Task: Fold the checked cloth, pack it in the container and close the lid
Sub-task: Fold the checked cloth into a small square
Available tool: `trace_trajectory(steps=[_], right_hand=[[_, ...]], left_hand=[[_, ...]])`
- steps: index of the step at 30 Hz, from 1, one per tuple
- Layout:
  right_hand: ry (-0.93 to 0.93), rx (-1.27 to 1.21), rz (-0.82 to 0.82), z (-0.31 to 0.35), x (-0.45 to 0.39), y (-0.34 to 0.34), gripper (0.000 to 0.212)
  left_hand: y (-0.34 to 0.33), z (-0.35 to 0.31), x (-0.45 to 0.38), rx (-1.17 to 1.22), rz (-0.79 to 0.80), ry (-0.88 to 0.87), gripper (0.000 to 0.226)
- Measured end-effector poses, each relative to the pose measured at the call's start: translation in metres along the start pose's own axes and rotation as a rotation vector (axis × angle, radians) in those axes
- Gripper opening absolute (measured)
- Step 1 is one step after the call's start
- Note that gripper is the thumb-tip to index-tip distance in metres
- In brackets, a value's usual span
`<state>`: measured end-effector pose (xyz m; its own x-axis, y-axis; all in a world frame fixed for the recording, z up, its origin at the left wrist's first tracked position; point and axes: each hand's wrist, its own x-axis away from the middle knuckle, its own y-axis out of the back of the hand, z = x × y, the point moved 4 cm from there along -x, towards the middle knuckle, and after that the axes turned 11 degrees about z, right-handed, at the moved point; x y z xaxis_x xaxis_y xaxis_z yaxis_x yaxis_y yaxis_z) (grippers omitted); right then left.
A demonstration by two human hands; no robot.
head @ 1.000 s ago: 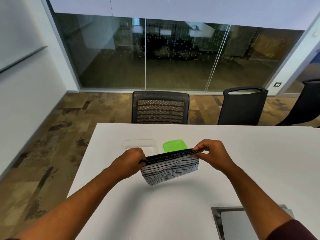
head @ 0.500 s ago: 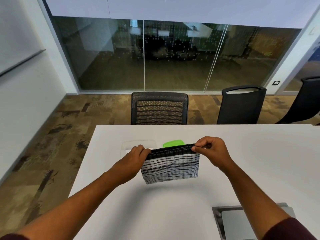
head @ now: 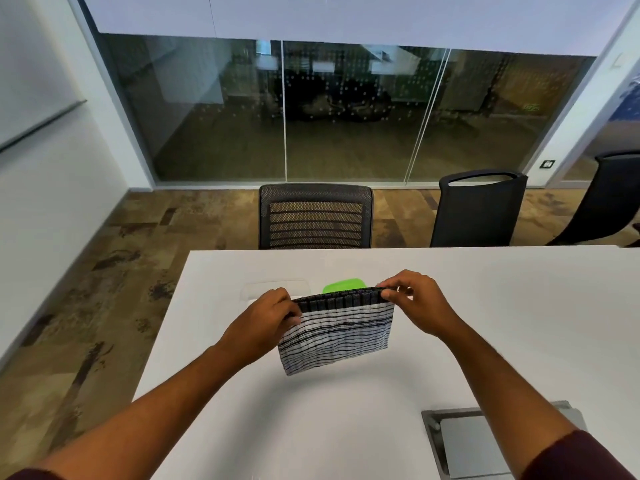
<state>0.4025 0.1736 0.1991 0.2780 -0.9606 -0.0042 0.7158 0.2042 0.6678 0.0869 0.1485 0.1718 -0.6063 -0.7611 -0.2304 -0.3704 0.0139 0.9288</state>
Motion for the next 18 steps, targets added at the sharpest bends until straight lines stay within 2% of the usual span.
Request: trace_trajectory(steps=[4,7,12,16,18], right_hand=[[-0.017,-0.013,-0.056,-0.002,0.003,0.003,0.007],[-0.016,-0.090,-0.056,-0.002,0.006,0.002,0.003],[-0.009,-0.086,-0.113,0.004,0.005,-0.005,0.006],[-0.052,-0.158,-0.098,0.007,0.003,-0.009,0.010],[-0.112,-0.298,-0.104,0.010,-0.001,-0.002,0.011]], left_hand=[[0.005,0.011,0.001,0.037,0.030,0.066,0.017],[0.004,0.011,0.001,0.065,0.024,0.102,0.027],[0.006,0.014,-0.010,0.128,-0.003,0.260,0.016],[0.013,0.013,-0.012,0.423,0.069,0.368,0.008],[0.019,0.014,-0.016,0.550,0.085,0.429,0.010]])
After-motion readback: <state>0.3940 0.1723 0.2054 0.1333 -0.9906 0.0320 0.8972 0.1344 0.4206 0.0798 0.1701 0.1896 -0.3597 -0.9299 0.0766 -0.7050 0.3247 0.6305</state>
